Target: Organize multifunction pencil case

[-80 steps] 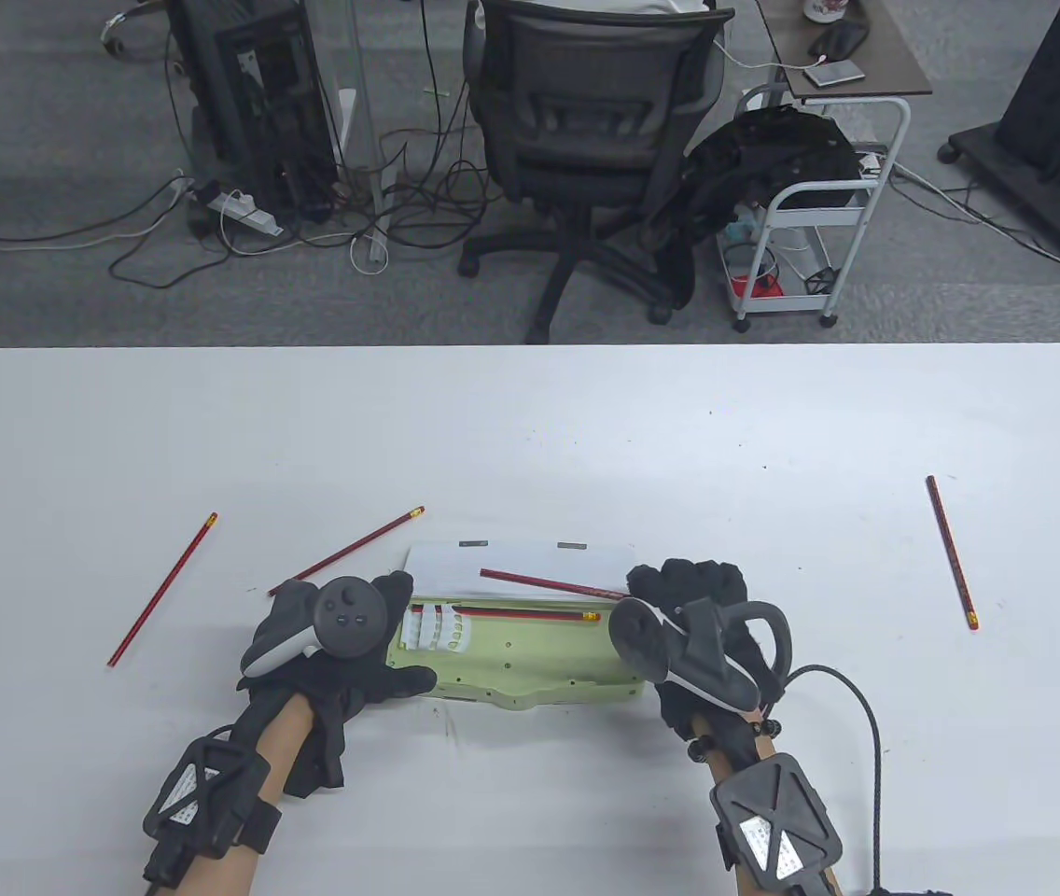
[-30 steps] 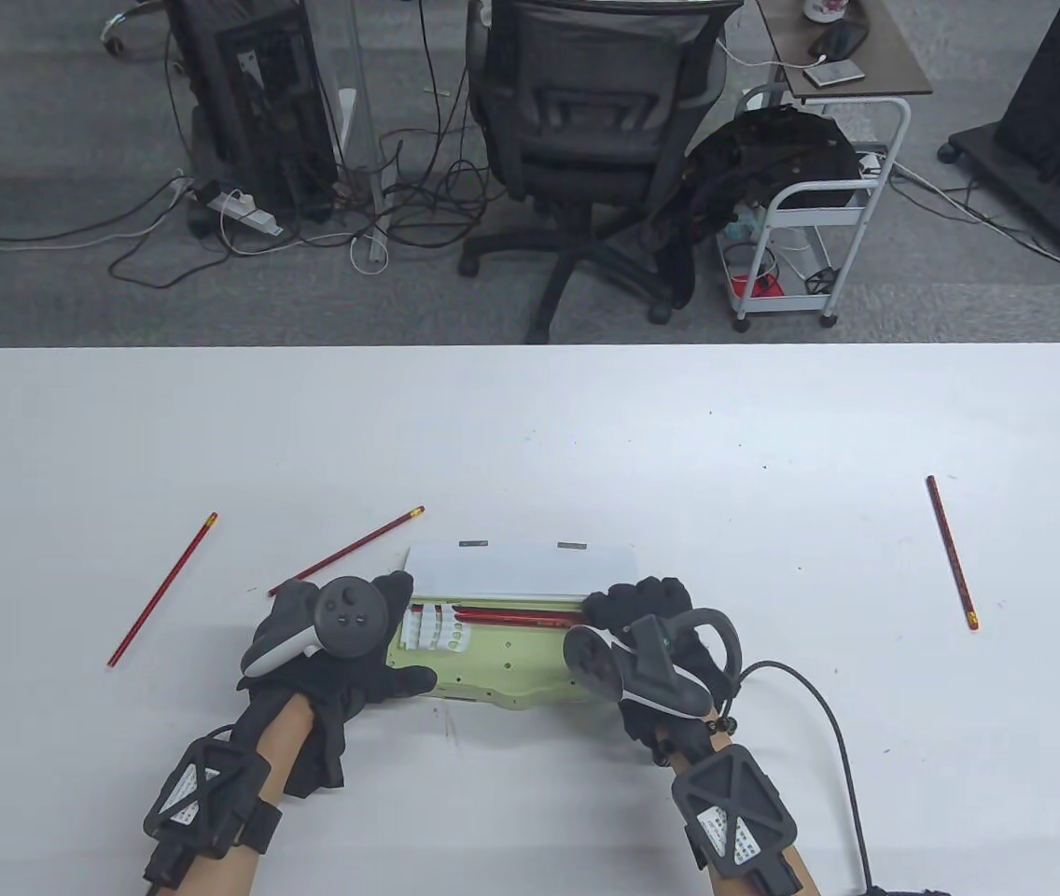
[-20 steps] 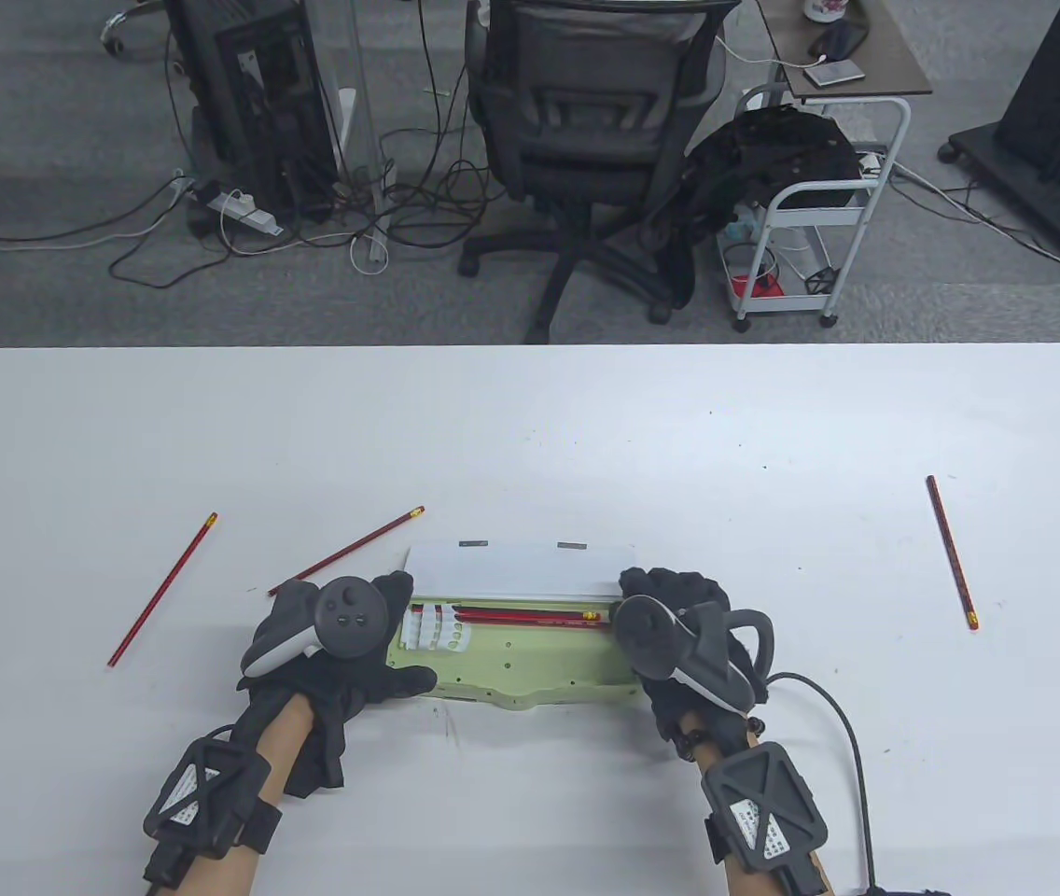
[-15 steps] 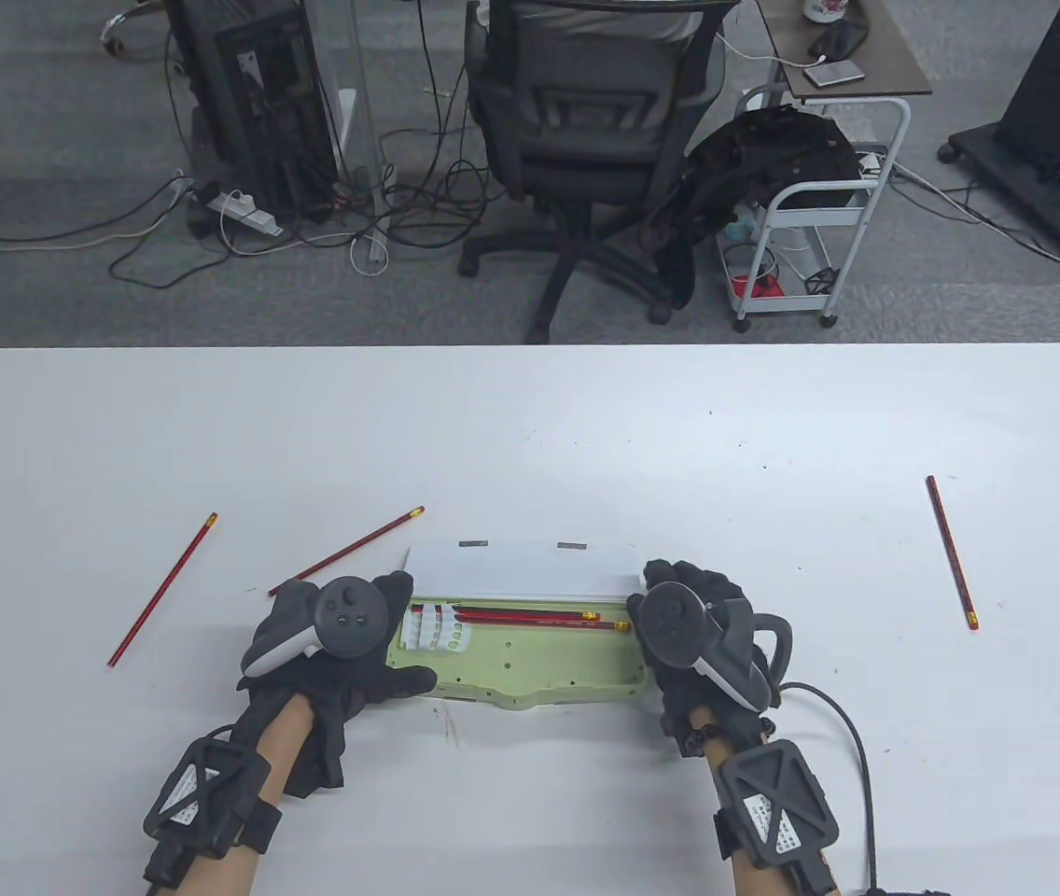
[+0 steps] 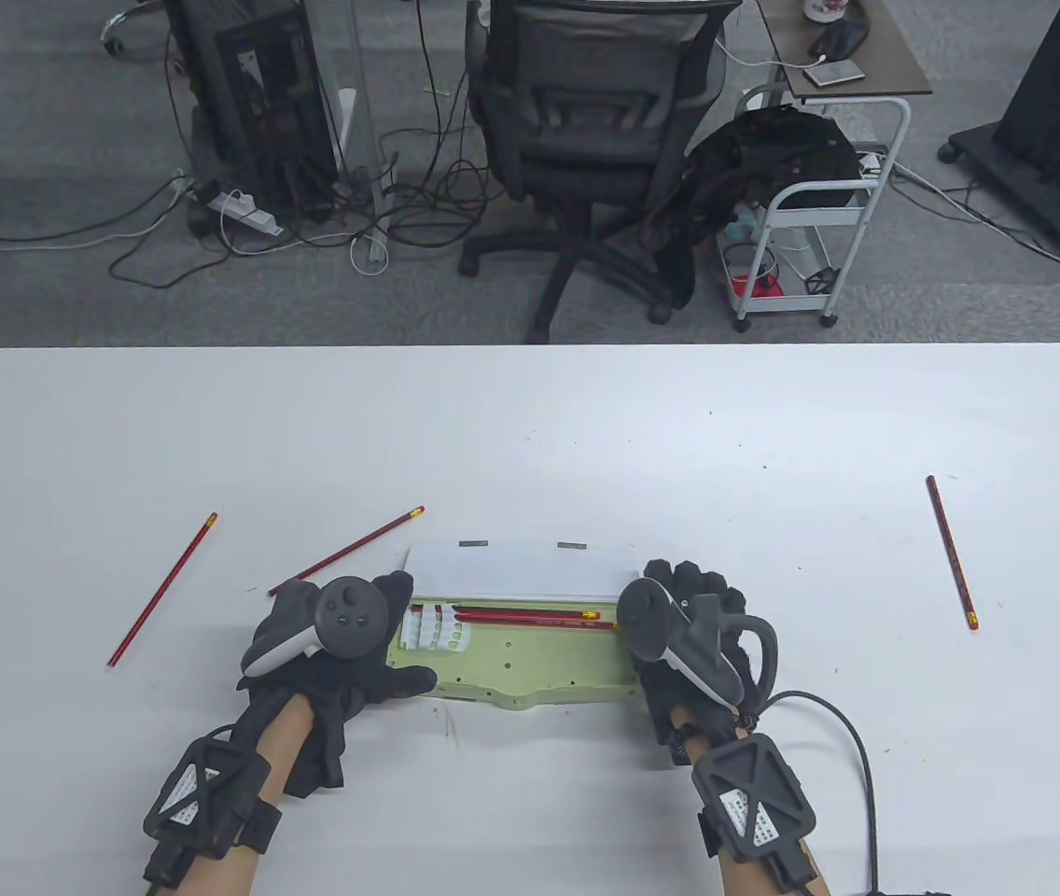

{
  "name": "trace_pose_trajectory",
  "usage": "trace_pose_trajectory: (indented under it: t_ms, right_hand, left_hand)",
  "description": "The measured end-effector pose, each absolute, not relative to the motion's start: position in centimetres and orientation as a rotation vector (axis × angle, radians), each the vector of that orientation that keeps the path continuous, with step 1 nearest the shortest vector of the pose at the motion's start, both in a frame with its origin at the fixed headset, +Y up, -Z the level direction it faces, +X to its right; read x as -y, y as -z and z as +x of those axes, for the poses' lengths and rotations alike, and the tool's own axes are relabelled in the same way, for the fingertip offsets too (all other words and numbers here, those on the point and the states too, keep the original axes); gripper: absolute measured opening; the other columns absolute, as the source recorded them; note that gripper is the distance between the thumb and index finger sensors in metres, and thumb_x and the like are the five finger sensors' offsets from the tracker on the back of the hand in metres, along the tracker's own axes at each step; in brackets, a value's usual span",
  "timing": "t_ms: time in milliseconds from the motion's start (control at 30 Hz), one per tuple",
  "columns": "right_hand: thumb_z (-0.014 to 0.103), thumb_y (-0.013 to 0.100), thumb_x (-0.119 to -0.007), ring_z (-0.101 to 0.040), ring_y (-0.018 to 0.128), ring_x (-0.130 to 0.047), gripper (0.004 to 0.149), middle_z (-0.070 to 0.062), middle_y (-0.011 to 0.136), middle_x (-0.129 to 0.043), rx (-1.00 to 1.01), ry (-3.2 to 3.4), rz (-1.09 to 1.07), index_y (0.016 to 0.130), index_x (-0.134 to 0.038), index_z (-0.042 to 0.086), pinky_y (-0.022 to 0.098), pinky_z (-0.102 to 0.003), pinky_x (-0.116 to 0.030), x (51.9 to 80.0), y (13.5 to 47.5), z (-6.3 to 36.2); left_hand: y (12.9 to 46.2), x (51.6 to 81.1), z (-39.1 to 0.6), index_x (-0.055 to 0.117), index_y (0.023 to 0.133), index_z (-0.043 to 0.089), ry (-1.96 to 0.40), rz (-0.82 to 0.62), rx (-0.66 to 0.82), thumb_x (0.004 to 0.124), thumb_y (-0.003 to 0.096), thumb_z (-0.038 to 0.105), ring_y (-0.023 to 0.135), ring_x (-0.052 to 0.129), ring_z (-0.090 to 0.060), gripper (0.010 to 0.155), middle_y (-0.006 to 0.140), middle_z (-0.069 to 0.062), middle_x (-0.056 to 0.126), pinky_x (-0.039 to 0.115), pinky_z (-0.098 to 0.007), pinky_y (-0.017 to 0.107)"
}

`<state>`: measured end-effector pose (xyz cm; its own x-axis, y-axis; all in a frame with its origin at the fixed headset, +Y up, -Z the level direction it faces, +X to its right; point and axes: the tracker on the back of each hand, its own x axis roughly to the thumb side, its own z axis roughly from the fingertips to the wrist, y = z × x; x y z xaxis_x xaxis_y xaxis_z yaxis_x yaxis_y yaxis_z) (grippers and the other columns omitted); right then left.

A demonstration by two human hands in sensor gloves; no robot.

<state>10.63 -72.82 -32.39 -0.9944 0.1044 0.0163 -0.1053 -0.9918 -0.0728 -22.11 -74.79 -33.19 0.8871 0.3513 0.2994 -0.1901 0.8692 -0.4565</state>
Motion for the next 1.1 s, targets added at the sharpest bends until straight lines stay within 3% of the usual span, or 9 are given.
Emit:
trace_pose_trajectory:
  t_ms: [733, 1100]
  right_hand:
    - [0.04, 0.05, -0.069, -0.059, 0.09, -0.07, 0.067, -0.032, 0.102, -0.065, 0.113, -3.064, 0.116, 0.105, -0.06, 0.002, 0.066, -0.07, -0.061, 73.0, 32.5, 8.0]
    - [0.042, 0.05, -0.07, -0.057, 0.089, -0.073, 0.068, -0.03, 0.102, -0.067, 0.147, -2.993, 0.064, 0.104, -0.061, 0.003, 0.066, -0.069, -0.062, 72.1, 32.9, 10.3]
  left_hand:
    - [33.2, 74.8, -22.1, 0.018, 0.116, 0.011, -0.288, -0.432, 0.386, 0.074, 0.0389, 0.065, 0.111, 0.037, -0.057, 0.109, 0.125, -0.022, 0.034, 0.043, -0.077, 0.07]
    - [33.2, 74.8, -22.0, 0.018, 0.116, 0.011, -0.278, -0.435, 0.385, 0.074, 0.0389, 0.065, 0.111, 0.037, -0.057, 0.109, 0.125, -0.021, 0.033, 0.043, -0.077, 0.07]
